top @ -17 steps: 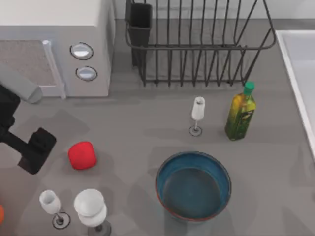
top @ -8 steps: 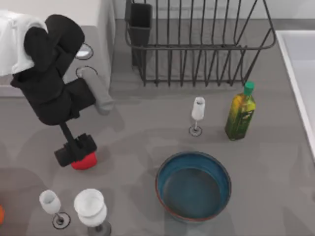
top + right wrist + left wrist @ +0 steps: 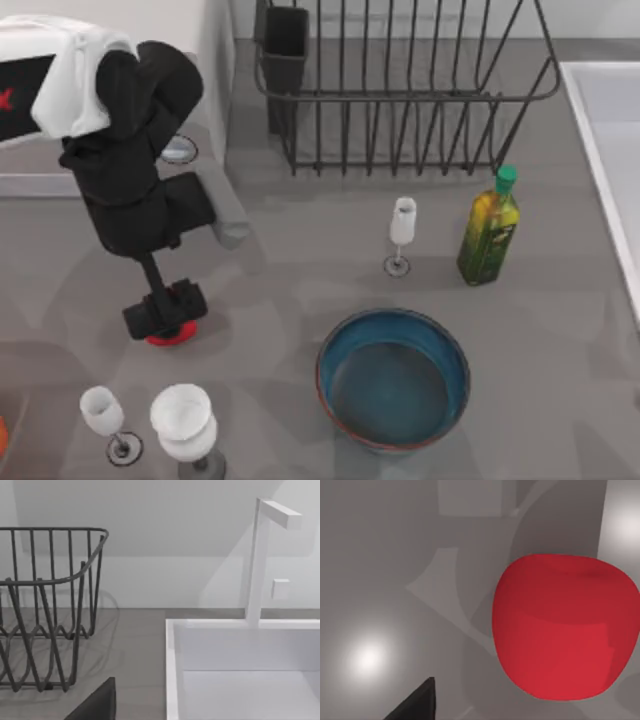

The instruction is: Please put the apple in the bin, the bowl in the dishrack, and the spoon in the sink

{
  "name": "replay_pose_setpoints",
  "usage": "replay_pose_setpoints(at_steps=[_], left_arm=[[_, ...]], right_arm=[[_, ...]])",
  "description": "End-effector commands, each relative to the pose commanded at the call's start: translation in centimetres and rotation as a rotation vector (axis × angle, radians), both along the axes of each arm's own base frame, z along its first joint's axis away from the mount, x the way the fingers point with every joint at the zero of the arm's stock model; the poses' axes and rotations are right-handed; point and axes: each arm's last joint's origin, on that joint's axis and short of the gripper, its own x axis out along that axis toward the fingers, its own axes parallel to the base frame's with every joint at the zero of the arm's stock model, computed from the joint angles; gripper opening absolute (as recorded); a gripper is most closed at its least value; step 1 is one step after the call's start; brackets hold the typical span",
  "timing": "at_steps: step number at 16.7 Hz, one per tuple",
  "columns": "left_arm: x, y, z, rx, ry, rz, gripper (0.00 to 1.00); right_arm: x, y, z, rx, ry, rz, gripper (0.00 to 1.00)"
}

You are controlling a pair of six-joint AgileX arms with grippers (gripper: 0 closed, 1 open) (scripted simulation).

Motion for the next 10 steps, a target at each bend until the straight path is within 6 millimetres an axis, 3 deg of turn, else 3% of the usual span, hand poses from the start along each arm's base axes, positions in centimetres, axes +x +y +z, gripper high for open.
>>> replay_pose_setpoints(at_steps=[3,10], left_arm=[[0.0,0.1,-0.5,0.001,0.001,0.002,1.00],[-0.1,0.0,-6.6,-0.001,-0.003,0.000,1.00]], right_arm=[[0.0,0.0,0.0,0.000,0.000,0.000,1.00],[0.0,0.0,0.0,0.000,0.000,0.000,1.00]])
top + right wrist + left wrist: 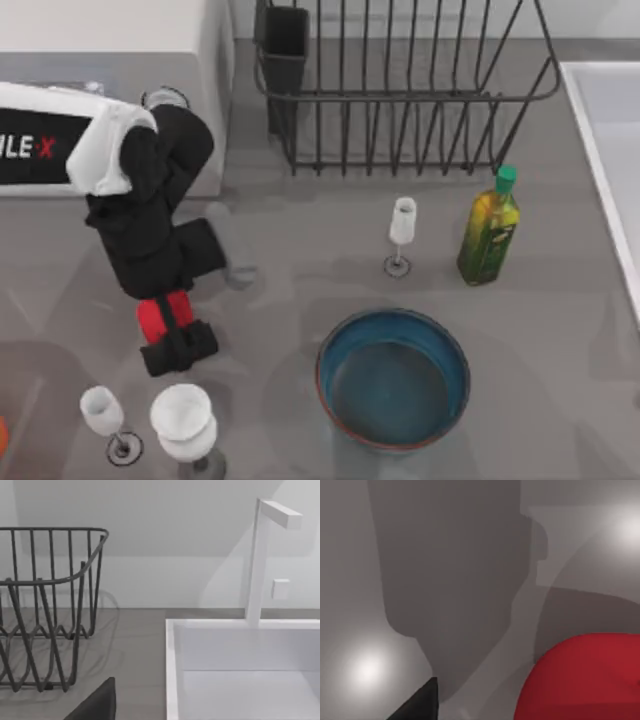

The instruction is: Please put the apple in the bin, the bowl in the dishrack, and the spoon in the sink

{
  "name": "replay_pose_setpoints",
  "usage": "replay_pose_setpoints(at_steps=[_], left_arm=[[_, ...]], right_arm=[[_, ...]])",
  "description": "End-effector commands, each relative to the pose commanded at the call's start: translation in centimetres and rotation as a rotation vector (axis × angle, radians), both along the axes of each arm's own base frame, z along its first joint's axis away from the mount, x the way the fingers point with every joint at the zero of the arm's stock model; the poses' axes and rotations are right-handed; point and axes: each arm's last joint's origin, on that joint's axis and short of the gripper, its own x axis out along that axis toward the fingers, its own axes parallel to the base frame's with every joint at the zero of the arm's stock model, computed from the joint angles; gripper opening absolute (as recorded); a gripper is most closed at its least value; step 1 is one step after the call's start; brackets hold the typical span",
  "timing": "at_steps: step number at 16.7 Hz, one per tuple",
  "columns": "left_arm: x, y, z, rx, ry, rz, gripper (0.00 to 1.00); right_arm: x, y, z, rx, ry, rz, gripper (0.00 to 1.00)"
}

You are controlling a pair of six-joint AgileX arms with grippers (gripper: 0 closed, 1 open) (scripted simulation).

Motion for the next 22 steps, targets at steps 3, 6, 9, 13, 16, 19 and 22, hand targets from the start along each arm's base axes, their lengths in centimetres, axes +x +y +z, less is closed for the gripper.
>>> replay_pose_setpoints(at_steps=[3,6,9,13,16,19,22], left_arm=[[-0.06,0.02,-0.38,0.001,0.003,0.000,1.00],[-0.06,0.02,-0.38,0.001,0.003,0.000,0.85],[-0.06,0.02,-0.38,0.001,0.003,0.000,0.62],[-0.06,0.02,-0.38,0.001,0.003,0.000,0.32],[-0.06,0.02,-0.38,0.001,0.003,0.000,0.10],[-0.06,0.02,-0.38,0.001,0.003,0.000,0.00],[-0.06,0.02,-0.38,0.001,0.003,0.000,0.00]], right_arm=[[0.00,0.00,0.00,0.000,0.000,0.000,1.00],[0.00,0.00,0.00,0.000,0.000,0.000,1.00],[0.00,0.00,0.00,0.000,0.000,0.000,1.00],[0.00,0.00,0.00,0.000,0.000,0.000,1.00],[0.00,0.00,0.00,0.000,0.000,0.000,1.00],[0.00,0.00,0.00,0.000,0.000,0.000,1.00],[0.00,0.00,0.00,0.000,0.000,0.000,1.00]])
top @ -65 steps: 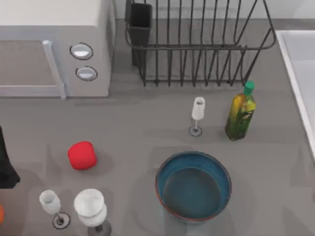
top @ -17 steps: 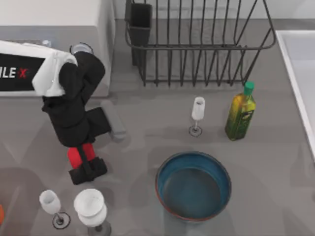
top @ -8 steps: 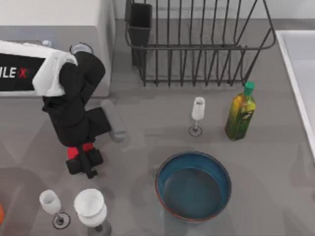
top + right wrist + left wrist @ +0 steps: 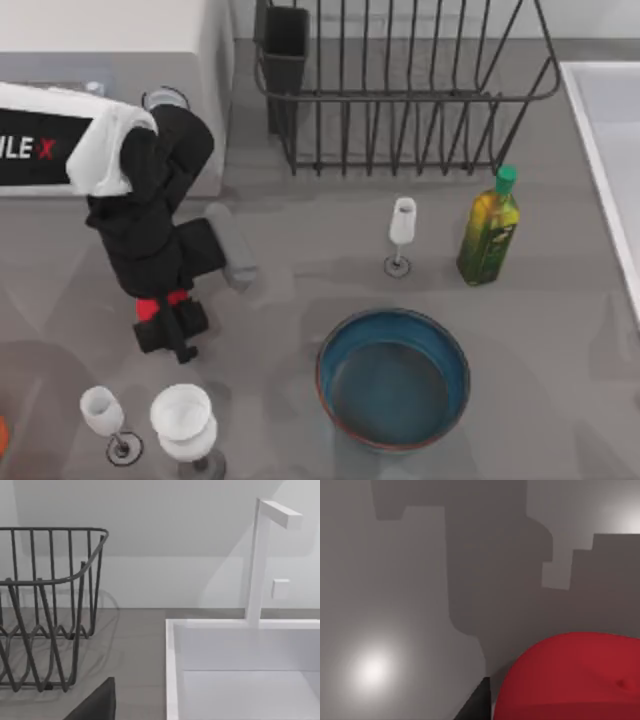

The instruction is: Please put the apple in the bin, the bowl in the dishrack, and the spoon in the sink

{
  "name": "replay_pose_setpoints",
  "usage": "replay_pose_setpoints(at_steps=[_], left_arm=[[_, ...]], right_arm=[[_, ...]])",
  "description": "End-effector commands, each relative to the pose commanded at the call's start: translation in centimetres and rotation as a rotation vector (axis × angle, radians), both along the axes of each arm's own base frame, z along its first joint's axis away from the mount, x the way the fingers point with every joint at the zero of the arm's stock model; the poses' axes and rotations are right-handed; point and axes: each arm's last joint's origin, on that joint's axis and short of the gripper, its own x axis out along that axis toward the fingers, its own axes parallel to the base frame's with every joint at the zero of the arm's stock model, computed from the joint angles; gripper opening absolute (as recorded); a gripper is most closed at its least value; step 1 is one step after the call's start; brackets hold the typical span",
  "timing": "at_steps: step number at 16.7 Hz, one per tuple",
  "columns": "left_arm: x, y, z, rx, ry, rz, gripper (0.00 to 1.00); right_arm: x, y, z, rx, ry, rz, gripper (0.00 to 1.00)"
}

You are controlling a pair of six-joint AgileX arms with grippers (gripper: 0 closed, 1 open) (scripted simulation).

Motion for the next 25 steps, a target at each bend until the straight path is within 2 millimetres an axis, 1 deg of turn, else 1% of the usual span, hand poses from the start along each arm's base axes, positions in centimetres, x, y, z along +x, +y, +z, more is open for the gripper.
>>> replay_pose_setpoints(at_steps=[3,4,6,7,9,12,16,17,22,23,25], left_arm=[[0.0,0.0,0.0,0.000,0.000,0.000,0.00],[0.2,0.1,0.8,0.000,-0.026,0.000,0.00],[0.3,0.0,1.2,0.000,-0.026,-0.003,0.00],[0.5,-0.1,1.9,-0.001,-0.031,-0.004,0.00],[0.8,-0.2,3.9,-0.004,-0.039,-0.004,0.00],[0.5,-0.1,6.2,0.010,-0.003,-0.006,0.00],[0.3,0.0,10.3,0.003,-0.019,-0.002,0.00],[0.2,0.1,10.7,0.001,-0.025,0.000,0.00],[0.2,0.2,10.6,0.003,-0.026,0.003,0.00],[0.2,0.6,10.9,0.011,-0.036,0.026,0.00],[-0.5,2.8,11.6,0.041,-0.054,0.132,0.00]], right_arm=[[0.0,0.0,0.0,0.000,0.000,0.000,1.00],[0.0,0.0,0.0,0.000,0.000,0.000,1.00],[0.0,0.0,0.0,0.000,0.000,0.000,1.00],[0.0,0.0,0.0,0.000,0.000,0.000,1.00],[0.0,0.0,0.0,0.000,0.000,0.000,1.00],[0.0,0.0,0.0,0.000,0.000,0.000,1.00],[0.0,0.0,0.0,0.000,0.000,0.000,1.00],[0.0,0.0,0.0,0.000,0.000,0.000,1.00],[0.0,0.0,0.0,0.000,0.000,0.000,1.00],[0.0,0.0,0.0,0.000,0.000,0.000,1.00],[0.0,0.0,0.0,0.000,0.000,0.000,1.00]])
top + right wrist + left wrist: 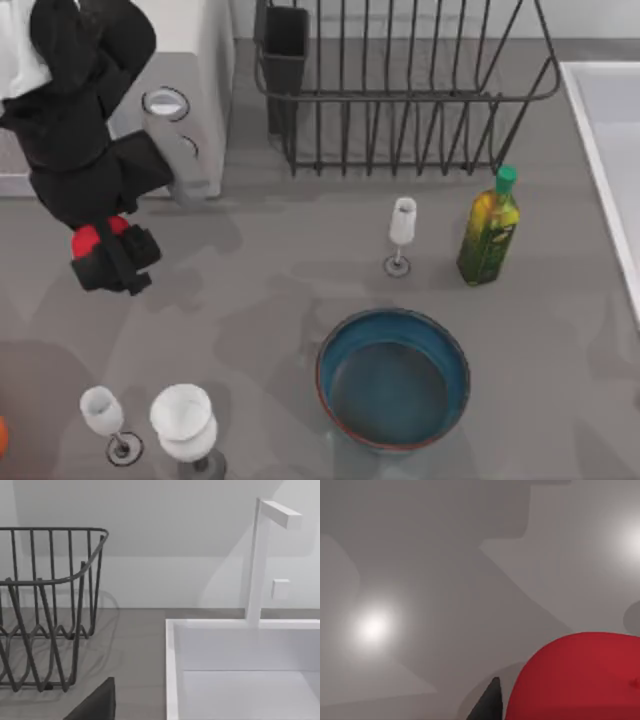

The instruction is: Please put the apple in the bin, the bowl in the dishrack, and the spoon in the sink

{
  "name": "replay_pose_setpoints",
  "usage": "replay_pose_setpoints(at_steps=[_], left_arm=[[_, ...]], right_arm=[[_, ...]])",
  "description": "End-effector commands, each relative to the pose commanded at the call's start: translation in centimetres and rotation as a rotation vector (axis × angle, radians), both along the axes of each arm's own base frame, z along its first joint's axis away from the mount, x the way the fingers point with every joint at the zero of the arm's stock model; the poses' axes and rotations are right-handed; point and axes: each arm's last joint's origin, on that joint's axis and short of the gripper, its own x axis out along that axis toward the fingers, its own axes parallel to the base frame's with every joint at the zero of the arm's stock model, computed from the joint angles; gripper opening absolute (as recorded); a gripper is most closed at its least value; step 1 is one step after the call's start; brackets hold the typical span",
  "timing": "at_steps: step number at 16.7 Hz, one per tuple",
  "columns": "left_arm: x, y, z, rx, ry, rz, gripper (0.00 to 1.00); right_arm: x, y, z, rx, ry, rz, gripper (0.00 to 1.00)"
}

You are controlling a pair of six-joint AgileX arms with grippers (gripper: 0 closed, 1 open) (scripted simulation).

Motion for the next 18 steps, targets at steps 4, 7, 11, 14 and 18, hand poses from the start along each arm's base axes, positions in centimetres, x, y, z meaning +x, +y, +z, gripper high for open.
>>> replay_pose_setpoints(at_steps=[4,7,11,14,18], left_arm=[[-3.1,7.8,2.7,0.051,-0.069,0.408,0.00],[-7.2,13.1,4.2,0.098,-0.128,0.759,0.00],[-10.8,15.5,4.5,0.167,-0.166,1.000,0.00],[-10.9,15.5,4.6,0.169,-0.168,1.008,0.00],[-10.5,15.6,3.9,0.144,-0.181,0.998,0.00]], right_arm=[[0.0,0.0,0.0,0.000,0.000,0.000,1.00],[0.0,0.0,0.0,0.000,0.000,0.000,1.00],[0.0,0.0,0.0,0.000,0.000,0.000,1.00],[0.0,0.0,0.0,0.000,0.000,0.000,1.00],[0.0,0.0,0.0,0.000,0.000,0.000,1.00]])
